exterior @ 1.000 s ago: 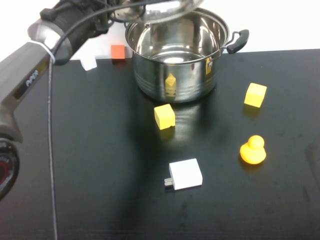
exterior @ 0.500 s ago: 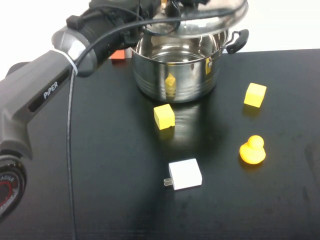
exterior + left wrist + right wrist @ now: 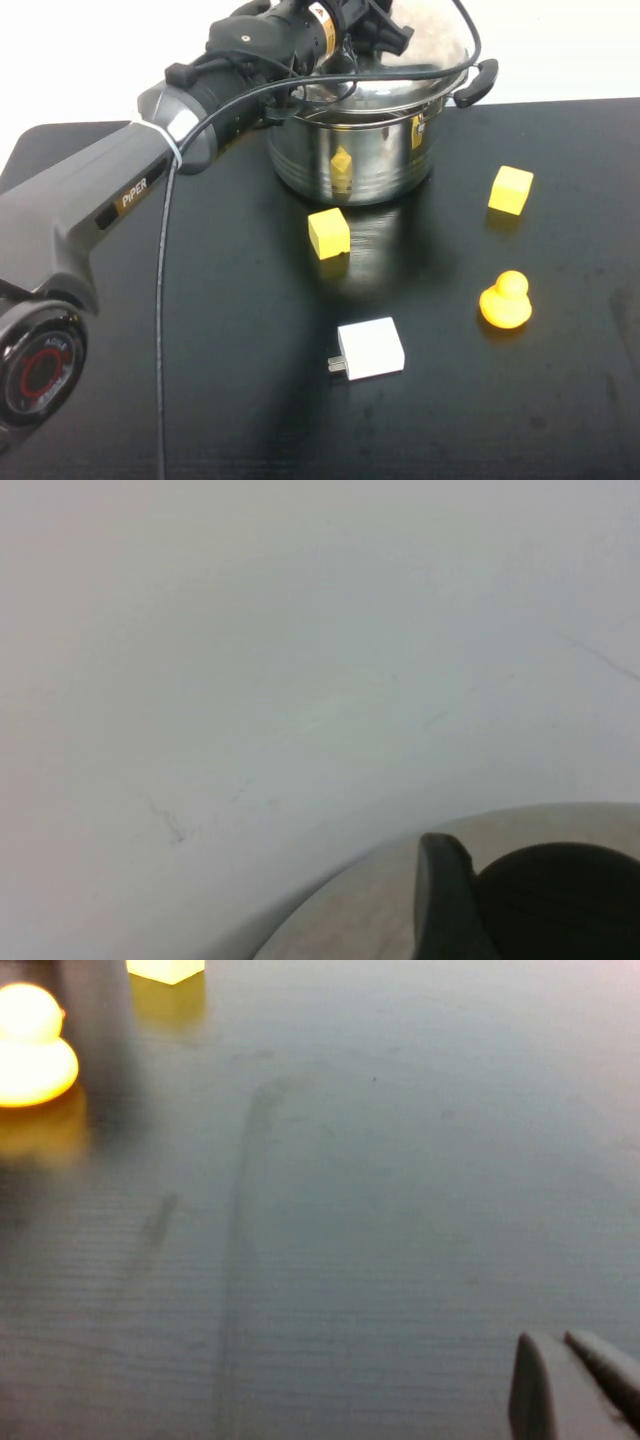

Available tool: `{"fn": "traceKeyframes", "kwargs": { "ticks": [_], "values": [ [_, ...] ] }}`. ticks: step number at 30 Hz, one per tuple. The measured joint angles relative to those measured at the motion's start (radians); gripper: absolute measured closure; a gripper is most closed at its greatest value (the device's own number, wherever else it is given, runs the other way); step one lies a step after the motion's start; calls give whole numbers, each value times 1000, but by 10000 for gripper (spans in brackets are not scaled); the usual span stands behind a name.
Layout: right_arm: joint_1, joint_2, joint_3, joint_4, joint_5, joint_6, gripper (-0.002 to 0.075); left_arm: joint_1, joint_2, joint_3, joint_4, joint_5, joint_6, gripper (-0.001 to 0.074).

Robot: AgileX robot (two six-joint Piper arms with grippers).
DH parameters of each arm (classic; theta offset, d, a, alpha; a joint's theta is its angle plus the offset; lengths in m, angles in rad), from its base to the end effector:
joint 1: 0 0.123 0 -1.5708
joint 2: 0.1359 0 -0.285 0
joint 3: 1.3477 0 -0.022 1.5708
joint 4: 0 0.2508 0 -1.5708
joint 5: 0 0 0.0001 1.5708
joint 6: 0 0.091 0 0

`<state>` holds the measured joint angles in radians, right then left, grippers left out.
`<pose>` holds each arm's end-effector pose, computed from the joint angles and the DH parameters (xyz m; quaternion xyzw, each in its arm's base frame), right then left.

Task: Cover the pot
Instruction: Place the pot lid on the pot

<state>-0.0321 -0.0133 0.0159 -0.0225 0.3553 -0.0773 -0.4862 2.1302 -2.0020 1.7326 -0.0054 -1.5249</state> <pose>0.0528 -0.0024 0.1765 -0.0240 0.7957 -0.0426 0.6038 0.4640 -0.2457 0.3497 0.2472 0.6781 -0.0980 0.6852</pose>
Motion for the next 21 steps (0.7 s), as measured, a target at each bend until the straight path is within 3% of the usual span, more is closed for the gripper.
{"fn": "traceKeyframes", "kwargs": {
  "ticks": [21],
  "values": [
    [0,0,0,0,0,11,728,4,39,0,0,56,-7,408]
  ]
}}
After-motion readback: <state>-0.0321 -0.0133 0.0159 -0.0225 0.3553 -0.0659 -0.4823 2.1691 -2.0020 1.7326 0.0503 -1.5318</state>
